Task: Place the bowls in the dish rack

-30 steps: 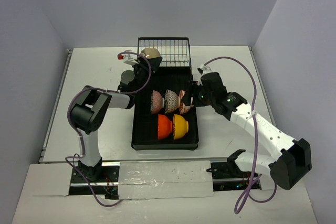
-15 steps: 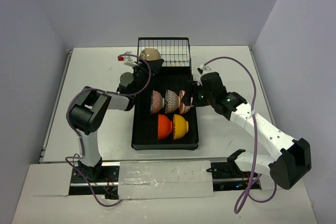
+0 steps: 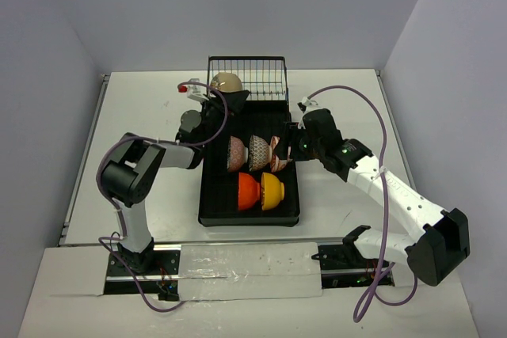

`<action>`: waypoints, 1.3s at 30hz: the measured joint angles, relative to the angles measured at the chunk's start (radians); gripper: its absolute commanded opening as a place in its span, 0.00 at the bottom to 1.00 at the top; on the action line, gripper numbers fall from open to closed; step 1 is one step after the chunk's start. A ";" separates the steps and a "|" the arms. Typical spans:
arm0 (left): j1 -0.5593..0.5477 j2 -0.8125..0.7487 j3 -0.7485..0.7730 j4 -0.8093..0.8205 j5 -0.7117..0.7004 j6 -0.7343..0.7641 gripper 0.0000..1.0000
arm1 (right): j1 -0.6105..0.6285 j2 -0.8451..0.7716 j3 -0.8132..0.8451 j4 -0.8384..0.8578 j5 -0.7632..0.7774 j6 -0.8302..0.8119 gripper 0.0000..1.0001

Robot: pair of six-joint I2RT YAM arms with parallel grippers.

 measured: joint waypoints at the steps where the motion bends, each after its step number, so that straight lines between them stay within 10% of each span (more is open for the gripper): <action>1: 0.000 -0.001 0.000 -0.003 0.000 0.000 0.75 | 0.000 0.000 0.000 0.000 0.000 0.000 0.68; 29: 0.001 -0.117 -0.095 -0.179 -0.006 0.020 0.87 | 0.000 0.000 0.000 0.000 0.000 0.000 0.68; 39: 0.000 -0.390 -0.105 -0.395 -0.042 0.099 0.91 | 0.000 -0.008 0.000 -0.001 0.000 0.000 0.68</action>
